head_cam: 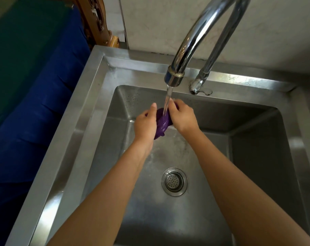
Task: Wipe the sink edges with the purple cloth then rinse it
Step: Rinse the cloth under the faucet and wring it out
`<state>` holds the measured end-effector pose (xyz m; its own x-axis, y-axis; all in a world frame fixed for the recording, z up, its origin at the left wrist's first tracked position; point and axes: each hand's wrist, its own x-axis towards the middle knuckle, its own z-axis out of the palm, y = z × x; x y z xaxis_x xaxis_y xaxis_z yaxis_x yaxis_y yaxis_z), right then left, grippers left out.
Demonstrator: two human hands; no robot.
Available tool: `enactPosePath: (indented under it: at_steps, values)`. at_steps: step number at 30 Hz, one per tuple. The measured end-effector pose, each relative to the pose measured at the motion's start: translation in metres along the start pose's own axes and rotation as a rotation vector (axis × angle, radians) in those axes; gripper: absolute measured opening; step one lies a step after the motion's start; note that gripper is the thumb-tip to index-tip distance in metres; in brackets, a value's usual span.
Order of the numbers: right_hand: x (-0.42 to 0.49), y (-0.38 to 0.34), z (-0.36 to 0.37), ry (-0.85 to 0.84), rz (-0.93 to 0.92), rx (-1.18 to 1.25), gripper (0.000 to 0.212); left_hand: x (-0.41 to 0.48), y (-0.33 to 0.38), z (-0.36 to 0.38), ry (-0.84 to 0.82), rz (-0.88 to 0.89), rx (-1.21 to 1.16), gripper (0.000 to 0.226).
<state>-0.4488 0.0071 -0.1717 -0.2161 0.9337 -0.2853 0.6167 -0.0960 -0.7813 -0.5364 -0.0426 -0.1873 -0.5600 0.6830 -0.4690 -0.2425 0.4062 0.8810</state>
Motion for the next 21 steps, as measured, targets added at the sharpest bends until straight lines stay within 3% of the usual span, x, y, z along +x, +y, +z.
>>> enactPosePath:
  at_steps: [2,5,9,11,14,16,18,21]
  values:
    - [-0.001,0.004,-0.006,-0.158,0.128,0.082,0.043,0.005,-0.004,-0.004,0.019,0.048,-0.014,0.034]
    - [-0.005,0.011,-0.022,-0.405,0.294,0.263,0.013,0.009,-0.011,-0.009,0.029,0.104,0.003,0.03]
    - [-0.013,0.014,-0.035,-0.557,0.272,0.474,0.025,0.015,-0.01,-0.01,0.046,0.121,0.001,0.022]
    - [-0.022,0.005,-0.03,-0.493,0.175,0.379,0.027,0.017,-0.009,-0.009,0.063,0.109,-0.011,0.02]
    - [-0.037,-0.015,-0.009,-0.216,-0.101,0.021,0.024,0.018,-0.008,-0.004,0.129,0.043,-0.017,0.027]
    - [-0.051,-0.026,0.015,-0.041,-0.224,-0.184,0.025,0.013,-0.008,-0.004,0.036,0.054,-0.016,0.029]
    - [-0.059,-0.034,0.031,0.127,-0.263,-0.292,0.033,0.006,-0.01,-0.006,-0.118,0.045,-0.085,0.034]
    - [-0.046,-0.033,0.035,0.218,-0.202,-0.392,0.036,-0.005,-0.01,-0.005,-0.152,-0.086,-0.156,0.03]
